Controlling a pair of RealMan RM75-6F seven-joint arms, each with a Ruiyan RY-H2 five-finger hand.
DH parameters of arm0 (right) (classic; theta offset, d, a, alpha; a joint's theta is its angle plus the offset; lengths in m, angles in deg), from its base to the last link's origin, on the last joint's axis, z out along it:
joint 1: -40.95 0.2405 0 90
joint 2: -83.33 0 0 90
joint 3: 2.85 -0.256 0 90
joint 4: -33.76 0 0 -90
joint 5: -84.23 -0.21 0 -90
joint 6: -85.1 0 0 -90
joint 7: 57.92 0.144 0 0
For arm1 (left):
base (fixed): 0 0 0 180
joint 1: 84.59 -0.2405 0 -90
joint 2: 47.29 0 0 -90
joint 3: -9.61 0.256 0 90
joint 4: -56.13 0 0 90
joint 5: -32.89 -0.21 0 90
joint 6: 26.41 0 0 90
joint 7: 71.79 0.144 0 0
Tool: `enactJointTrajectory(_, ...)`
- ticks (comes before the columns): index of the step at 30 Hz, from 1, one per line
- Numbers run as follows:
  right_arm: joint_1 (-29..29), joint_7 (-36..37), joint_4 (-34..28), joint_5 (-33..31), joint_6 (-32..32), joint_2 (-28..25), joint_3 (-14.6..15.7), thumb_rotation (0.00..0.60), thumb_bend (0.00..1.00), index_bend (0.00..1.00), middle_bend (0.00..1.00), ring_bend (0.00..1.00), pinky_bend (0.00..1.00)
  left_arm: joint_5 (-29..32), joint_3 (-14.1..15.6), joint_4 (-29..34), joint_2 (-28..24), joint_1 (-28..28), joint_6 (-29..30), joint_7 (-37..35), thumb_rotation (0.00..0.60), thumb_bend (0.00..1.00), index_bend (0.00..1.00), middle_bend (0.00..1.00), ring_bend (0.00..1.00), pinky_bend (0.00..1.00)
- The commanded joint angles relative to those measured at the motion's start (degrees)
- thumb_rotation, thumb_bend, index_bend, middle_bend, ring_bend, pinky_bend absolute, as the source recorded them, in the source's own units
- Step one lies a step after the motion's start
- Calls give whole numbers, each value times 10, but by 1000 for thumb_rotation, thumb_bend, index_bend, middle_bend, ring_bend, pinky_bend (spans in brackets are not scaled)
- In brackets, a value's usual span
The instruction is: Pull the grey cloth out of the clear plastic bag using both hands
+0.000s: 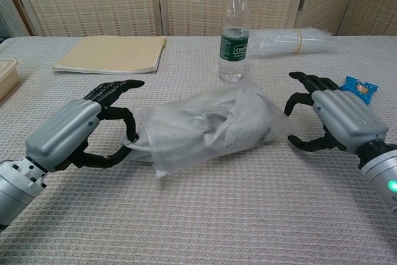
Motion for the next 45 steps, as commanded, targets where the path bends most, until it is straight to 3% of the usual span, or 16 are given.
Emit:
enactJointTrajectory(1,8,11,14,-1,0,12,1,600,234,443,23,0,0,1,-1,-1,-1,1,-1,-1,600,523,685,105,0,0)
enactJointTrajectory(12,16,26,34,-4,-6,28,2,600,247,522,47,0,0,5,-4,-1,-6,2,-2,-5,600,524,685,106,0,0)
enactJointTrajectory(20,24,30,40,-12,2,32,-1,600,356,577,68,0,0,7,-4,-3,-7,1,-2,-6,600,535,685,105,0,0)
enactJointTrajectory(32,27,13,18,-14,0,19,2,600,619,614,86,0,0,6,-4,0,-15,2,3,-9,600,554,674,105,0,0)
enactJointTrajectory(45,17,-19,-40,-25,10,-23,5,600,685,633,97,0,0,12,-8,-15,-23,1,2,-16,600,560,668,101,0,0)
